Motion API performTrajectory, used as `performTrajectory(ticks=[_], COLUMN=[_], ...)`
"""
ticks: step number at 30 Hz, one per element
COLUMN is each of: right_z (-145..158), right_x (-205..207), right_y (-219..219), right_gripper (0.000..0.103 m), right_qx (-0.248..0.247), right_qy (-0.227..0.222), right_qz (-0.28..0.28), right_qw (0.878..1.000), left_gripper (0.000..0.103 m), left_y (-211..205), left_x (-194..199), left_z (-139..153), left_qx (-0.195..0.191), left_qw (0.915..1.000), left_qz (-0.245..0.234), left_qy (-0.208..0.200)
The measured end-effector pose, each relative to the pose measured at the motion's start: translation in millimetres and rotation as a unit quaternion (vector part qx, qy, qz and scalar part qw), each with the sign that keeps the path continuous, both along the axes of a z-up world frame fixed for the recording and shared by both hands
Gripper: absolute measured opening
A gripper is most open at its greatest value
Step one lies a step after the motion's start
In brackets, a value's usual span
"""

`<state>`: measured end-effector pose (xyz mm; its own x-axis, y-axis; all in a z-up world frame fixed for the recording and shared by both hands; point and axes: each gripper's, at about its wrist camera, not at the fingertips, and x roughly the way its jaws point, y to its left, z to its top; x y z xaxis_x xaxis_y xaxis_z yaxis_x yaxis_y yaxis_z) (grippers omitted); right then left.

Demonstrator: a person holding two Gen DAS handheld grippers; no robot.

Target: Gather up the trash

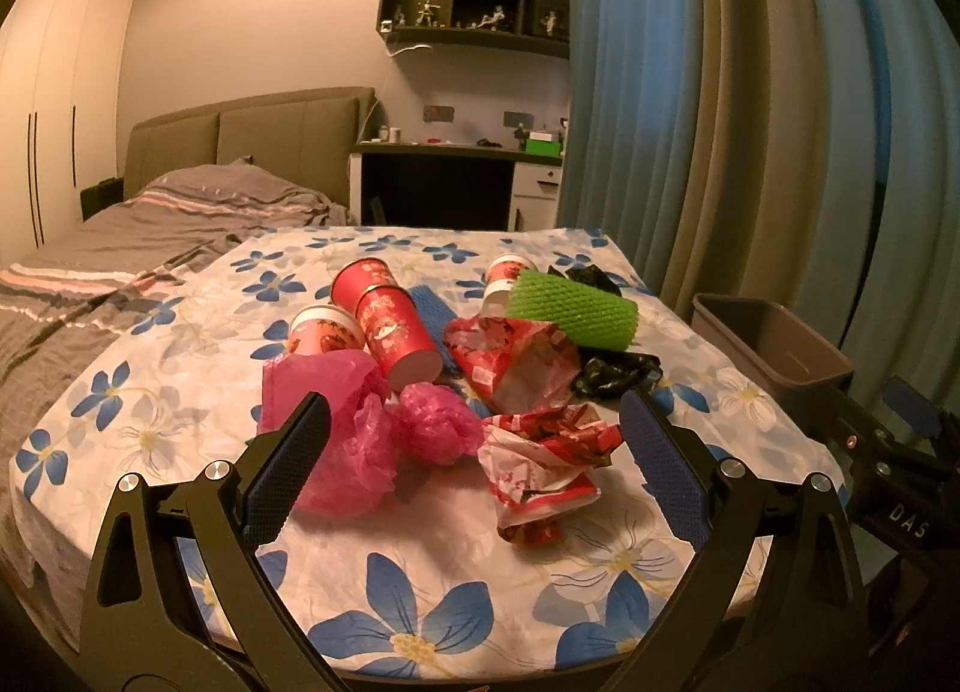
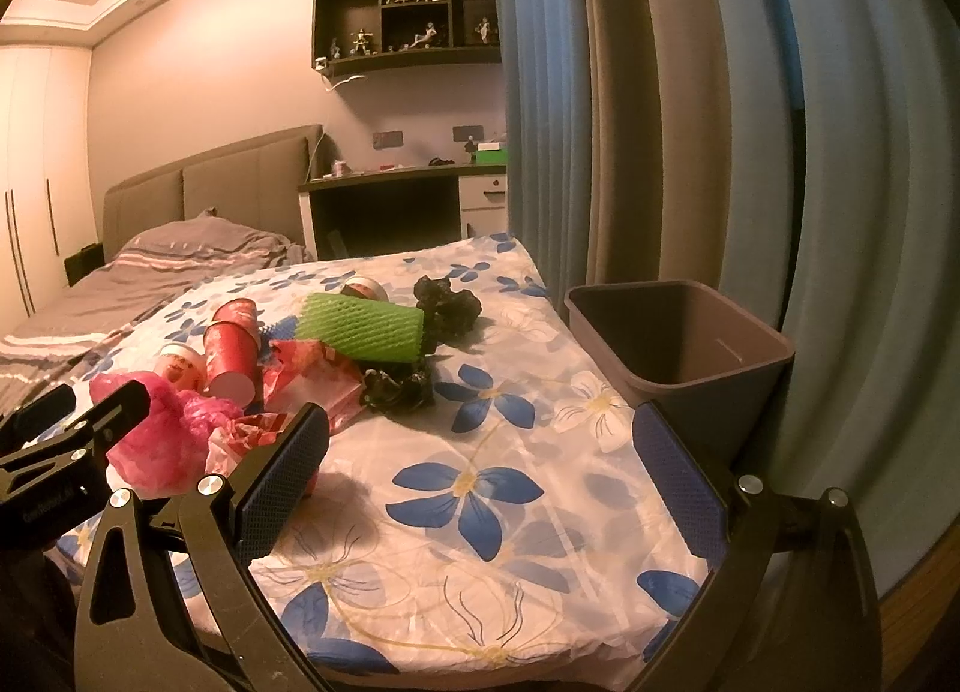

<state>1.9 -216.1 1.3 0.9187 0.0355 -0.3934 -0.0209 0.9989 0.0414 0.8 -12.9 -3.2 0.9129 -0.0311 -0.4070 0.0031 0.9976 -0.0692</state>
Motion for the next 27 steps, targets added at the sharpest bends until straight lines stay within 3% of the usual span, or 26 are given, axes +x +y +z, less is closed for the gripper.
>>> performTrajectory(ticks=[27], right_z=[10], right_x=[3], right_y=[-6], right_gripper=[0.098], right_qx=[0.003], right_qy=[-0.004], right_qz=[-0.001], right_qw=[1.000], left_gripper=[0.095], left_y=[-2], left_x=[0], left_z=[0], left_qx=[-0.001], left_qw=[1.0000], left_qz=[0.000], left_qy=[0.001])
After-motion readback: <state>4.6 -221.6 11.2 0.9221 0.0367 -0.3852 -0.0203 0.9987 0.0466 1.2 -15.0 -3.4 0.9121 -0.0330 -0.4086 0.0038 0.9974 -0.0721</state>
